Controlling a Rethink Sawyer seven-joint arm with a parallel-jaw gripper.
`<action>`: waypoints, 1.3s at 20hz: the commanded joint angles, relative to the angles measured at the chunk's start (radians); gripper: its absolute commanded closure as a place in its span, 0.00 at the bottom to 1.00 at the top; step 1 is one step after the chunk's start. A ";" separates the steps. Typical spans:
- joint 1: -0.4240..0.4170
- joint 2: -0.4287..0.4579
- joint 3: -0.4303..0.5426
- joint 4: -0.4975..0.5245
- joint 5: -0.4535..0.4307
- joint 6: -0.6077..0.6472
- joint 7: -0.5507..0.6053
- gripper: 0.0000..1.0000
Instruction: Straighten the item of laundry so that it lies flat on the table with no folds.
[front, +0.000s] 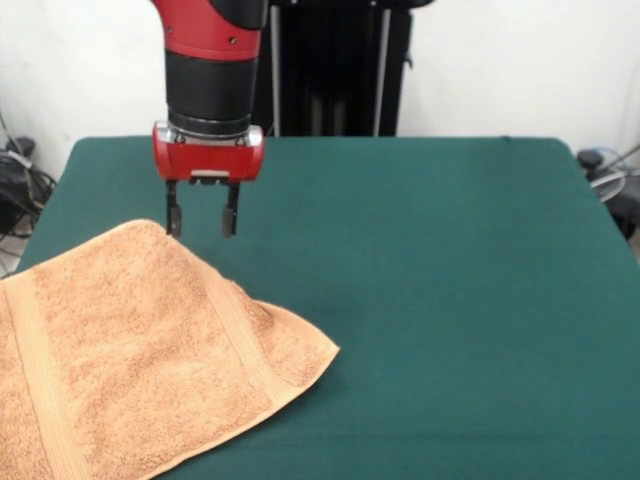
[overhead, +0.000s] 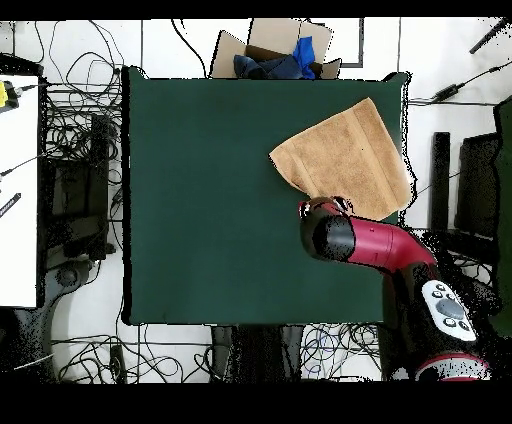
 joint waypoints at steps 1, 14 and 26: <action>-0.002 0.017 0.037 0.043 -0.019 -0.062 0.148 0.00; -0.143 0.162 0.121 -0.030 -0.077 -0.129 0.062 0.00; -0.092 0.165 0.054 -0.060 -0.104 -0.172 0.101 0.00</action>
